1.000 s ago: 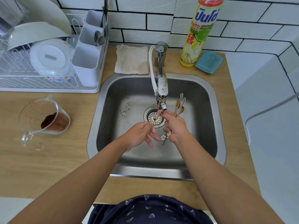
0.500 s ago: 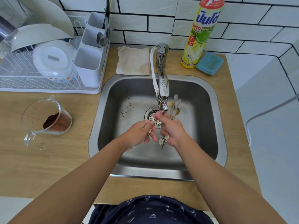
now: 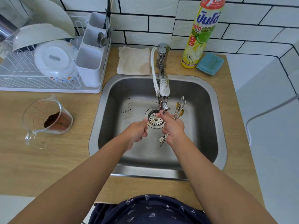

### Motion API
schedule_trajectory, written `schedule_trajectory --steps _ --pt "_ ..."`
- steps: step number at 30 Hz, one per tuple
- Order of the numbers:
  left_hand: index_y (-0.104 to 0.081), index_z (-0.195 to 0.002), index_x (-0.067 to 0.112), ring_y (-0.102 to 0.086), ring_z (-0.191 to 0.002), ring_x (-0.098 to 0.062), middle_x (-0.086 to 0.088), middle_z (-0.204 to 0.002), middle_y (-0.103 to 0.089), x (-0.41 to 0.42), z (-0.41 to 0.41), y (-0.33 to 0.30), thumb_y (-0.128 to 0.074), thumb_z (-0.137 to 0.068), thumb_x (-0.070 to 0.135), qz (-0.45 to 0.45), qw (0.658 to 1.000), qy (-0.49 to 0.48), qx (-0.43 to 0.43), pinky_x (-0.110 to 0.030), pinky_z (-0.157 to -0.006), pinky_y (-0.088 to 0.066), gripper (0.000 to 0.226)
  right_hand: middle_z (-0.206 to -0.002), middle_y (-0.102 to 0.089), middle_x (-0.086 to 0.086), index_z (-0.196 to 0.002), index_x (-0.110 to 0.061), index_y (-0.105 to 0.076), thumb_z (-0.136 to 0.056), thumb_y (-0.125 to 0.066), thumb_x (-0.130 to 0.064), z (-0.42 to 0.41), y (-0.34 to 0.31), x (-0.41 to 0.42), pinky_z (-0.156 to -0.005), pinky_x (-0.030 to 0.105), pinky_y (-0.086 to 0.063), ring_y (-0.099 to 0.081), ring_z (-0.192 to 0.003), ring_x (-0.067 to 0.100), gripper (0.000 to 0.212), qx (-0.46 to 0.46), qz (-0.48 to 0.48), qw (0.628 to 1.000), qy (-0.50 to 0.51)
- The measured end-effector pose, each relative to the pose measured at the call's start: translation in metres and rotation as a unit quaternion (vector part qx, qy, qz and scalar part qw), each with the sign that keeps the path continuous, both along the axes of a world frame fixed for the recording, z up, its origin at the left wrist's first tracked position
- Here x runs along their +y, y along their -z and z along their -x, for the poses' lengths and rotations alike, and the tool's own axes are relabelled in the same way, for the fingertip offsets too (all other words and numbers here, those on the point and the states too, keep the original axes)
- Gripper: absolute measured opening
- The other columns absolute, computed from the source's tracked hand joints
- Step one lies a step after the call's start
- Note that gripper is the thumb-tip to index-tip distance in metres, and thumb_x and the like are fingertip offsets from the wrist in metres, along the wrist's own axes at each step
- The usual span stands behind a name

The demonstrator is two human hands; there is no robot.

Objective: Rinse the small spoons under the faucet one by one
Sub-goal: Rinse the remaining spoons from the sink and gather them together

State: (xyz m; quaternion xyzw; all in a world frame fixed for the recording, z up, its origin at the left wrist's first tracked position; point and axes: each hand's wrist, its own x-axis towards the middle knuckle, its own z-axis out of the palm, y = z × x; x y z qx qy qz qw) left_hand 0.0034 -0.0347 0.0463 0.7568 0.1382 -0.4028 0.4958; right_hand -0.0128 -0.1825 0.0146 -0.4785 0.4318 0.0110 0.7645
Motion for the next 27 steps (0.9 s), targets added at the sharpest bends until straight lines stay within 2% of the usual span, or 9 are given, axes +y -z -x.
schedule_trajectory --steps 3,5,7,12,14,16,19,22,27 --pt "-0.042 -0.069 0.025 -0.023 -0.04 -0.012 0.009 -0.047 -0.035 -0.004 -0.002 -0.003 -0.039 -0.104 0.05 0.041 0.996 -0.037 0.074 -0.026 -0.048 -0.025 0.043 -0.076 -0.064 0.005 -0.1 -0.008 -0.077 -0.089 -0.081 -0.023 0.009 0.0 0.007 -0.039 0.022 -0.023 -0.025 -0.041 0.006 0.019 -0.003 -0.016 0.999 -0.048" --pt "-0.042 -0.067 0.026 -0.023 -0.038 -0.011 0.01 -0.045 -0.033 -0.008 -0.002 -0.005 -0.043 -0.103 0.051 0.066 0.992 -0.047 0.093 -0.026 -0.049 -0.025 0.044 -0.068 -0.048 0.001 -0.095 -0.013 -0.076 -0.088 -0.081 -0.022 0.016 0.0 0.014 -0.039 0.022 -0.021 -0.023 -0.041 0.006 0.012 -0.013 -0.026 0.995 -0.099" --pt "-0.04 -0.066 0.027 -0.022 -0.038 -0.01 0.01 -0.045 -0.03 -0.008 -0.002 -0.004 -0.042 -0.103 0.051 0.087 0.989 -0.056 0.11 -0.028 -0.052 -0.024 0.045 -0.064 -0.042 -0.002 -0.095 -0.015 -0.076 -0.086 -0.083 -0.021 0.017 -0.001 0.014 -0.038 0.021 -0.021 -0.023 -0.041 0.006 0.013 -0.016 -0.027 0.992 -0.121" --pt "-0.036 -0.066 0.027 -0.019 -0.038 -0.01 0.01 -0.046 -0.026 -0.007 0.001 -0.003 -0.033 -0.107 0.043 0.115 0.982 -0.044 0.141 -0.03 -0.056 -0.023 0.044 -0.081 -0.071 0.002 -0.119 -0.001 -0.072 -0.089 -0.079 -0.015 0.001 -0.001 -0.004 -0.034 0.019 -0.024 -0.027 -0.035 0.003 0.033 -0.029 -0.039 0.999 -0.021" --pt "-0.036 -0.066 0.027 -0.019 -0.038 -0.01 0.01 -0.046 -0.025 -0.007 0.0 -0.005 -0.033 -0.106 0.046 0.123 0.981 -0.041 0.143 -0.03 -0.055 -0.024 0.045 -0.079 -0.07 -0.001 -0.123 -0.003 -0.069 -0.09 -0.08 -0.016 0.001 0.0 -0.002 -0.033 0.019 -0.025 -0.027 -0.035 0.002 0.037 -0.032 -0.05 0.998 -0.032" --pt "-0.034 -0.065 0.027 -0.02 -0.04 -0.012 0.008 -0.047 -0.026 -0.008 0.0 -0.008 -0.027 -0.104 0.059 0.134 0.979 -0.024 0.155 -0.03 -0.054 -0.025 0.051 -0.082 -0.066 -0.001 -0.122 -0.014 -0.068 -0.088 -0.082 -0.02 0.009 0.002 0.002 -0.035 0.019 -0.026 -0.03 -0.037 0.002 0.037 -0.033 -0.041 0.995 -0.087" --pt "-0.033 -0.06 0.024 -0.034 -0.049 -0.017 0.0 -0.052 -0.044 -0.003 0.003 -0.006 -0.017 -0.095 0.077 0.094 0.985 0.066 0.126 -0.03 -0.058 -0.033 0.065 -0.068 -0.065 -0.015 -0.122 -0.03 -0.066 -0.083 -0.085 -0.026 0.016 0.003 0.003 -0.038 0.018 -0.032 -0.043 -0.04 -0.001 0.043 -0.023 0.012 0.988 -0.155" --pt "-0.036 -0.06 0.022 -0.045 -0.061 -0.017 -0.004 -0.068 -0.066 0.007 0.004 -0.005 -0.024 -0.103 0.062 0.046 0.982 0.175 0.051 -0.032 -0.073 -0.041 0.061 -0.066 -0.061 -0.017 -0.122 -0.029 -0.065 -0.079 -0.088 -0.028 0.013 0.002 -0.002 -0.044 0.021 -0.033 -0.046 -0.043 -0.002 0.049 -0.024 0.053 0.985 -0.16" --pt "-0.05 -0.064 0.018 -0.048 -0.058 -0.017 -0.011 -0.077 -0.07 0.024 0.001 -0.012 -0.032 -0.107 0.05 0.103 0.977 0.174 0.074 -0.028 -0.067 -0.044 0.056 -0.065 -0.057 -0.012 -0.091 -0.026 -0.071 -0.082 -0.087 -0.02 0.006 0.001 -0.006 -0.039 0.02 -0.028 -0.035 -0.042 0.002 0.019 -0.054 0.036 0.989 -0.136"
